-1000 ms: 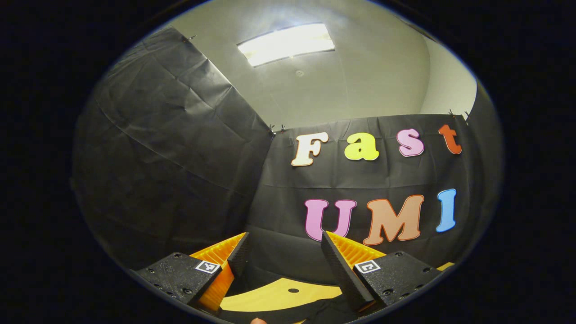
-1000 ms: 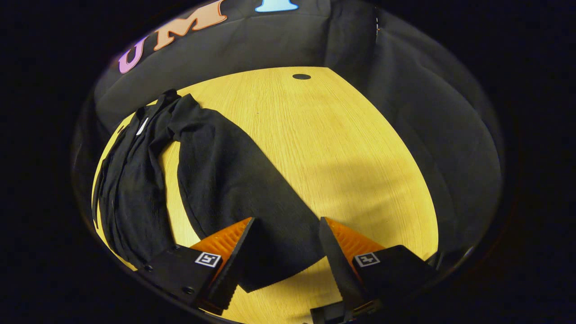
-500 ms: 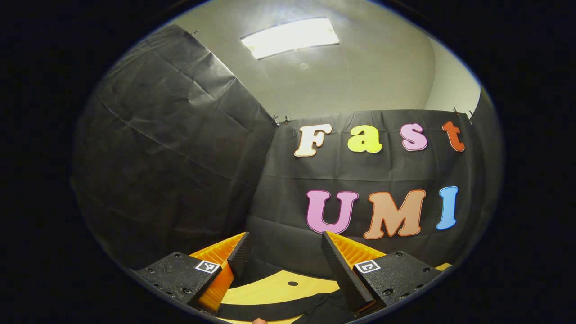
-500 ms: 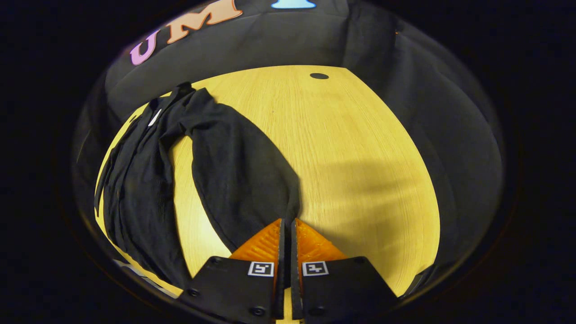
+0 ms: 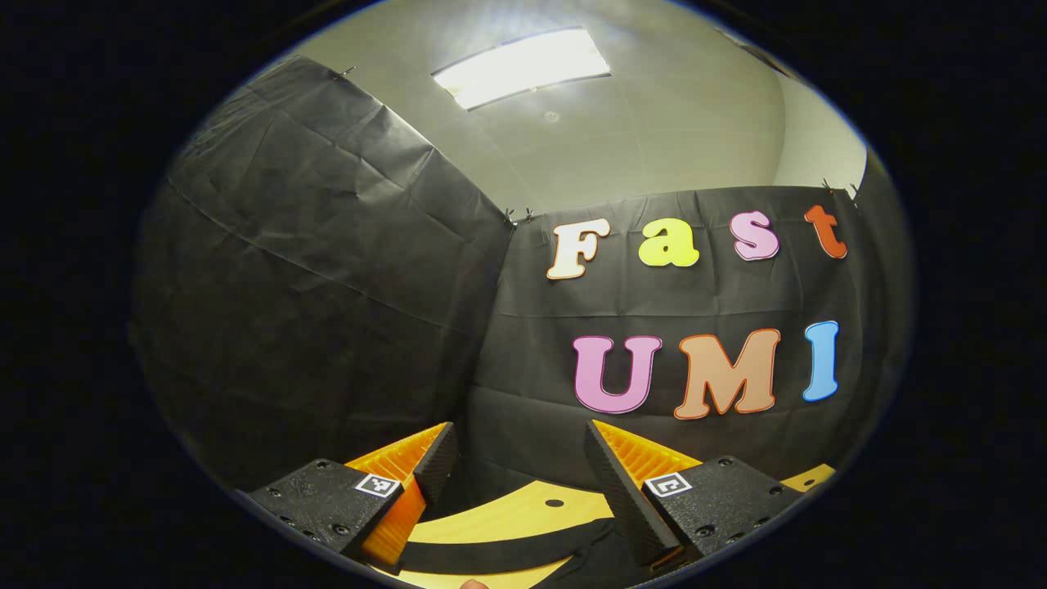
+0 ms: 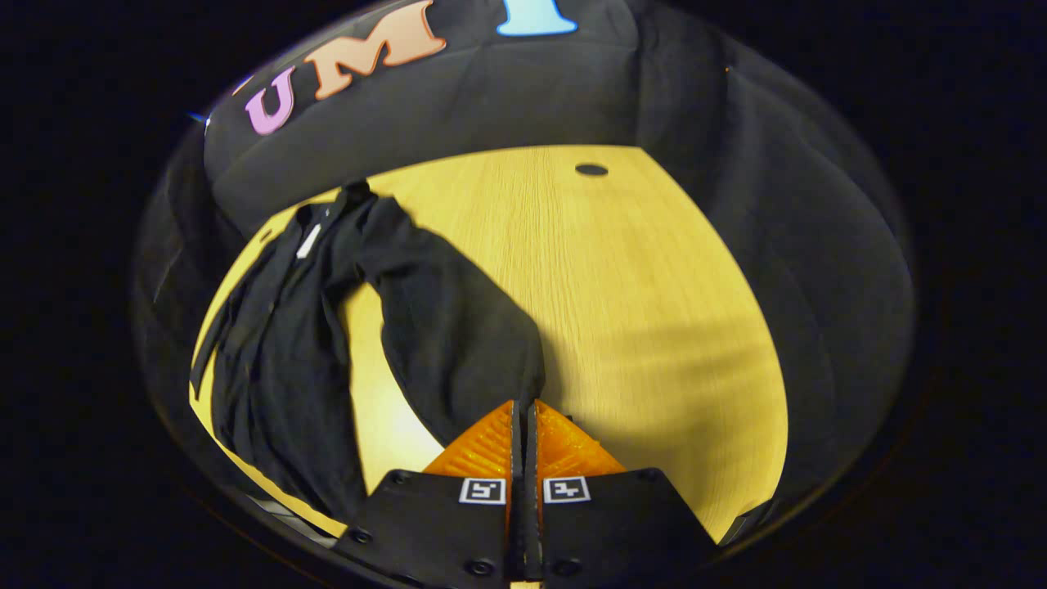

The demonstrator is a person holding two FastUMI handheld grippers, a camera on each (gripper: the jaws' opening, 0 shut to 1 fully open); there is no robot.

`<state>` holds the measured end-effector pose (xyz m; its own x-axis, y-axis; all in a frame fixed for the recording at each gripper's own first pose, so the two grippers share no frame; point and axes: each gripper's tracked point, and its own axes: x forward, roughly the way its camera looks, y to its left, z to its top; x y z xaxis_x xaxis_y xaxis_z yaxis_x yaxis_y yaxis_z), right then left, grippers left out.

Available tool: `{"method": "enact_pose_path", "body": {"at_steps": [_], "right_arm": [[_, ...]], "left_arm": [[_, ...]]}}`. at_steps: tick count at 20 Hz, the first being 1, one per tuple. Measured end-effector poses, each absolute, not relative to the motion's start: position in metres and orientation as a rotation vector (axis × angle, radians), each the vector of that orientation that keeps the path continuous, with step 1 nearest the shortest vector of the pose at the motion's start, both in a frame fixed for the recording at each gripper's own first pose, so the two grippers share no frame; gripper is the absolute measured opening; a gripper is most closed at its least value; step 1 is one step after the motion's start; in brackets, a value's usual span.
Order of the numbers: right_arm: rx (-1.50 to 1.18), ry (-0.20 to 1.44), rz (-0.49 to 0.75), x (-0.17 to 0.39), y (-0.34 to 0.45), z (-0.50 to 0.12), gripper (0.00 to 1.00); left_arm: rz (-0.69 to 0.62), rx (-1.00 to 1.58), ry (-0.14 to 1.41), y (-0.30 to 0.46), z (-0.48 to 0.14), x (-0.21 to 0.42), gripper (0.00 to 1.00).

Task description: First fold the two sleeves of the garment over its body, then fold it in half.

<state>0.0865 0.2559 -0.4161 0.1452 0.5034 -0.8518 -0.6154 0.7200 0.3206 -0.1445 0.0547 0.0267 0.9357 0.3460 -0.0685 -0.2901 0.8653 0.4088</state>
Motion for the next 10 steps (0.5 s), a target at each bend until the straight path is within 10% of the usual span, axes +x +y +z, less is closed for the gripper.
{"method": "enact_pose_path", "body": {"at_steps": [10], "right_arm": [[0.02, 0.981, 0.931, 0.08, 0.428, -0.261, 0.02]], "left_arm": [[0.274, 0.346, 0.214, 0.144, 0.015, -0.121, 0.92]]}}
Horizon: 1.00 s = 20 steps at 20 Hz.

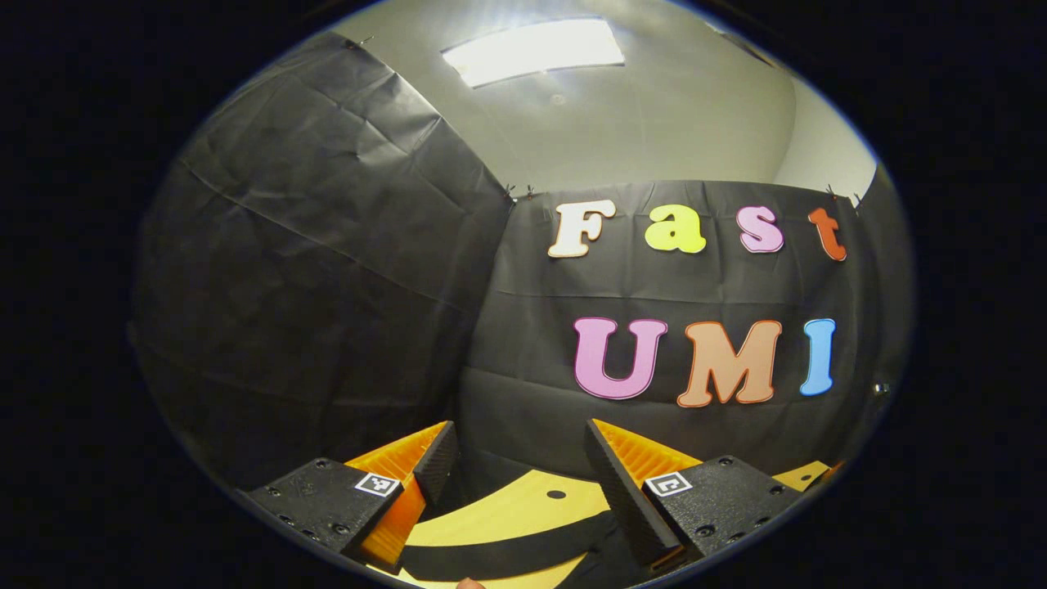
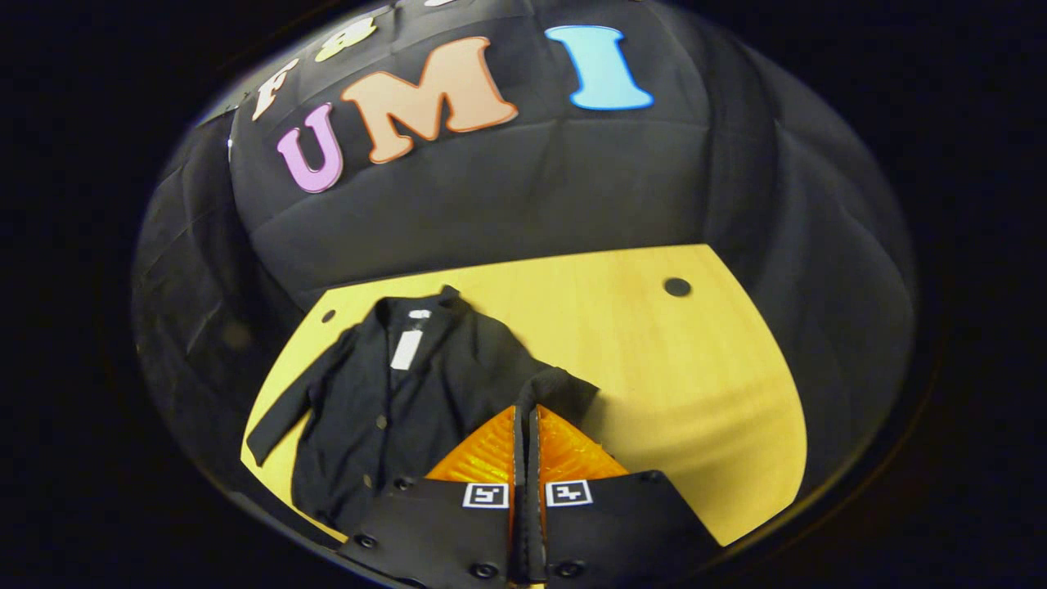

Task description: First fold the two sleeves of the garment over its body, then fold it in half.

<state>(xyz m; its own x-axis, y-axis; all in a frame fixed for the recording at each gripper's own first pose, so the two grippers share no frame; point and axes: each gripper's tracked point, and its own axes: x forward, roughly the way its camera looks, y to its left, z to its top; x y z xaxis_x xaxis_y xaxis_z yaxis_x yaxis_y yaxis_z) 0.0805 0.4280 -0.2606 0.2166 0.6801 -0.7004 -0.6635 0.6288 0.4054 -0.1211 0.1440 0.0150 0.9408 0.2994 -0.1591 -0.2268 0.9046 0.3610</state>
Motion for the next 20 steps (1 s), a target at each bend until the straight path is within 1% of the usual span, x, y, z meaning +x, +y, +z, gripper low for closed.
{"method": "enact_pose_path", "body": {"at_steps": [3, 5, 9, 10, 13, 15, 18, 20], "right_arm": [[0.067, 0.941, 1.002, 0.06, 0.518, -0.226, 0.02], [0.096, 0.94, 1.041, 0.04, 0.576, -0.216, 0.02], [0.071, 0.979, 1.094, 0.005, 0.674, -0.22, 0.02], [0.055, 0.99, 1.108, -0.007, 0.694, -0.224, 0.02], [0.03, 1.047, 1.143, -0.037, 0.741, -0.24, 0.02], [0.035, 1.092, 1.145, -0.055, 0.761, -0.256, 0.02], [0.05, 1.156, 1.134, -0.069, 0.774, -0.278, 0.02], [0.076, 1.206, 1.154, -0.081, 0.778, -0.282, 0.02]], "left_arm": [[0.272, 0.309, 0.232, 0.185, 0.014, -0.11, 0.92], [0.287, 0.304, 0.24, 0.212, 0.017, -0.105, 0.92], [0.292, 0.341, 0.235, 0.25, 0.03, -0.095, 0.93], [0.29, 0.357, 0.232, 0.256, 0.033, -0.093, 0.92], [0.305, 0.39, 0.233, 0.277, 0.041, -0.096, 0.92], [0.325, 0.395, 0.241, 0.29, 0.042, -0.099, 0.92], [0.356, 0.392, 0.252, 0.308, 0.045, -0.105, 0.92], [0.368, 0.394, 0.261, 0.314, 0.043, -0.105, 0.92]]}}
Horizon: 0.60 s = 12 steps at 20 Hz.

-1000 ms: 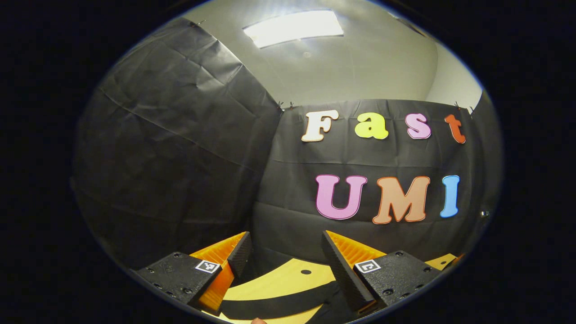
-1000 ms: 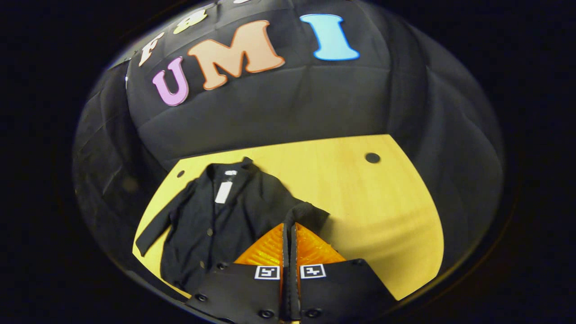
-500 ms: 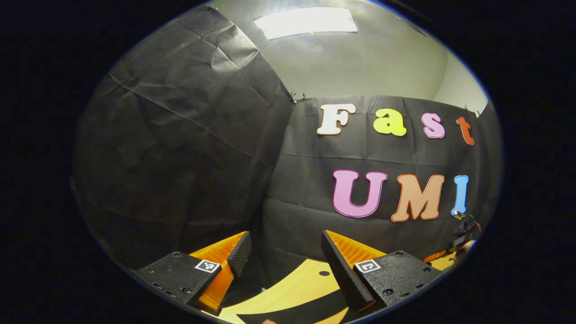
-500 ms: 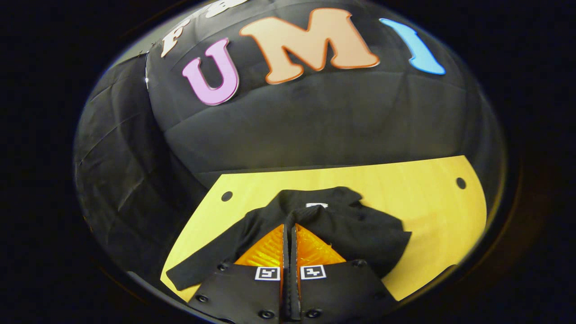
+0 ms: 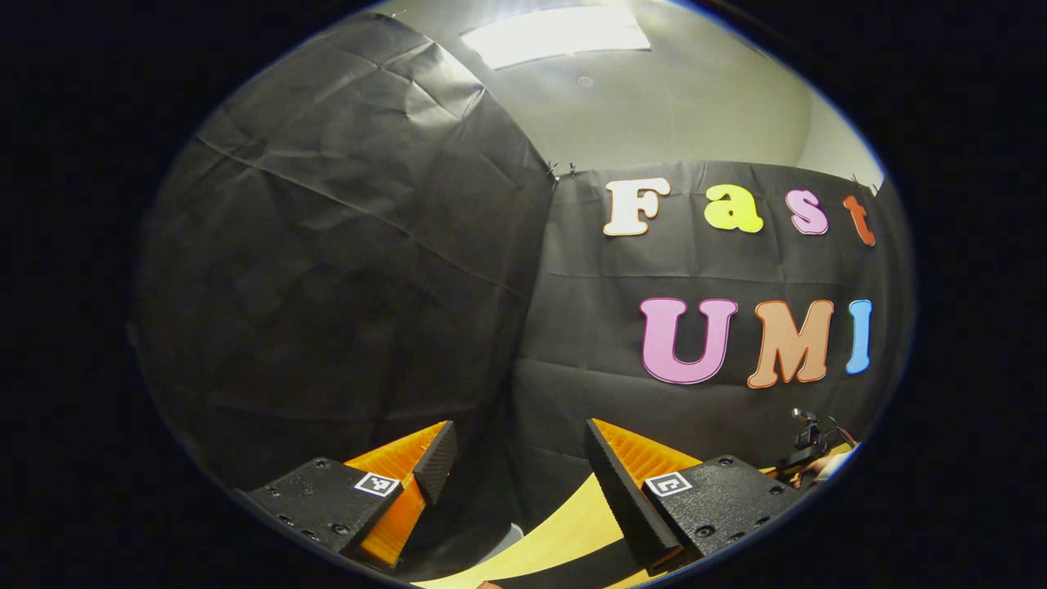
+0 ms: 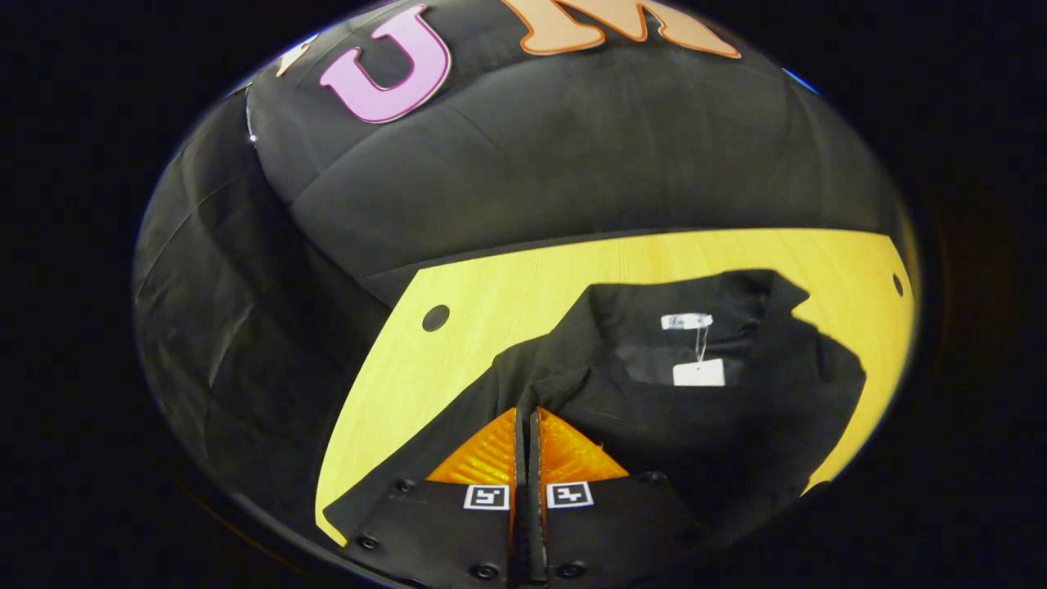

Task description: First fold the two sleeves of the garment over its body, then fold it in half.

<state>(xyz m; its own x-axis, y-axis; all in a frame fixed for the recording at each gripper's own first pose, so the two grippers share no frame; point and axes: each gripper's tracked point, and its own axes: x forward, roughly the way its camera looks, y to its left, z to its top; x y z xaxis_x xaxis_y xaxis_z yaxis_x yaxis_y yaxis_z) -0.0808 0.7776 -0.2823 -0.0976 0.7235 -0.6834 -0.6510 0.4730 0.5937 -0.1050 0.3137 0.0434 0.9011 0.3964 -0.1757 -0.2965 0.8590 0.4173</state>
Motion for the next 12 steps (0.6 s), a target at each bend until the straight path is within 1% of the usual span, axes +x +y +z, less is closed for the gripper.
{"method": "enact_pose_path", "body": {"at_steps": [1, 2, 3, 6, 7, 12], "right_arm": [[0.106, 1.22, 1.188, -0.085, 0.78, -0.279, 0.01], [0.141, 1.237, 1.226, -0.092, 0.781, -0.273, 0.05], [0.178, 1.243, 1.262, -0.096, 0.782, -0.266, 0.28], [0.187, 1.213, 1.272, -0.098, 0.781, -0.261, 1.0], [0.182, 1.201, 1.268, -0.095, 0.778, -0.259, 0.98], [0.261, 1.145, 1.253, -0.079, 0.759, -0.244, 0.99]], "left_arm": [[0.369, 0.394, 0.262, 0.316, 0.044, -0.106, 0.92], [0.368, 0.393, 0.262, 0.316, 0.043, -0.104, 0.92], [0.363, 0.39, 0.263, 0.315, 0.04, -0.104, 0.92], [0.334, 0.384, 0.271, 0.305, 0.031, -0.099, 0.92], [0.324, 0.383, 0.274, 0.302, 0.029, -0.097, 0.92], [0.31, 0.379, 0.314, 0.3, 0.004, -0.101, 0.92]]}}
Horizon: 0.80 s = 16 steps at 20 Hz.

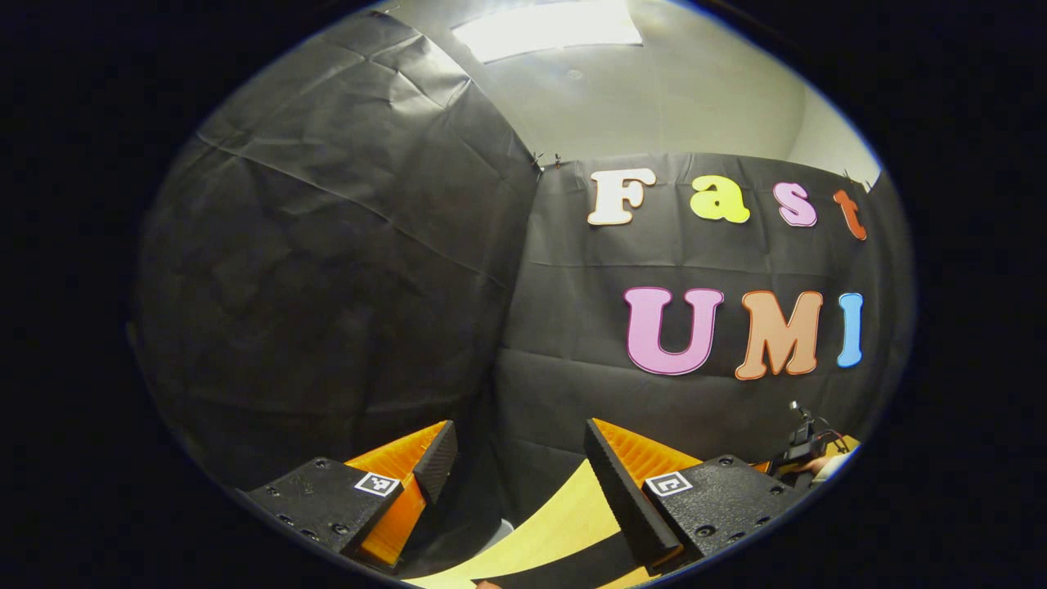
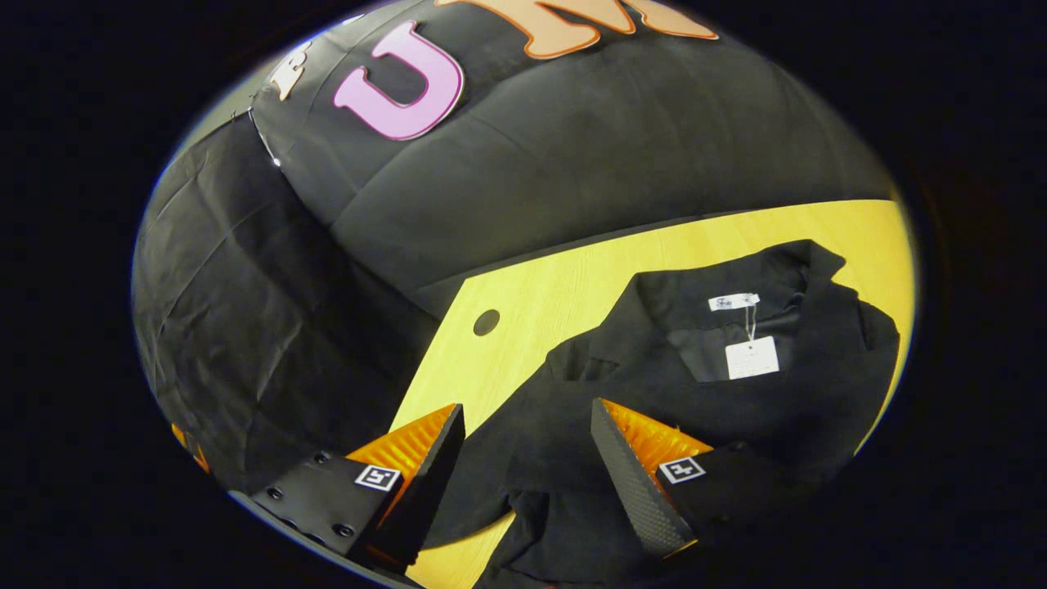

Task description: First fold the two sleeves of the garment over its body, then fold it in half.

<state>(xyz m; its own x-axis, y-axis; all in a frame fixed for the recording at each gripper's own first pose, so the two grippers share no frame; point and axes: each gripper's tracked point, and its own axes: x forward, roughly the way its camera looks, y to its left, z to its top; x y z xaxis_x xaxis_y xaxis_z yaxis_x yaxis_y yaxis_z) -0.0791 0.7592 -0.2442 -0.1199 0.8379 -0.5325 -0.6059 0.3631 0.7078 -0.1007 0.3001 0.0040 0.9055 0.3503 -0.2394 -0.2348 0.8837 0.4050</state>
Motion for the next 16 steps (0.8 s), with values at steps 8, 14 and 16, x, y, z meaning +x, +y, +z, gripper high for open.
{"method": "enact_pose_path", "body": {"at_steps": [8, 14, 16], "right_arm": [[0.436, 0.931, 1.061, -0.023, 0.603, -0.197, 0.98], [0.487, 0.78, 0.692, 0.002, 0.422, -0.194, 0.98], [0.537, 0.73, 0.583, 0.009, 0.372, -0.183, 0.98]], "left_arm": [[0.323, 0.303, 0.59, 0.314, -0.115, -0.15, 0.92], [0.395, 0.289, 0.826, 0.344, -0.211, -0.208, 0.94], [0.411, 0.306, 0.869, 0.351, -0.231, -0.219, 0.94]]}}
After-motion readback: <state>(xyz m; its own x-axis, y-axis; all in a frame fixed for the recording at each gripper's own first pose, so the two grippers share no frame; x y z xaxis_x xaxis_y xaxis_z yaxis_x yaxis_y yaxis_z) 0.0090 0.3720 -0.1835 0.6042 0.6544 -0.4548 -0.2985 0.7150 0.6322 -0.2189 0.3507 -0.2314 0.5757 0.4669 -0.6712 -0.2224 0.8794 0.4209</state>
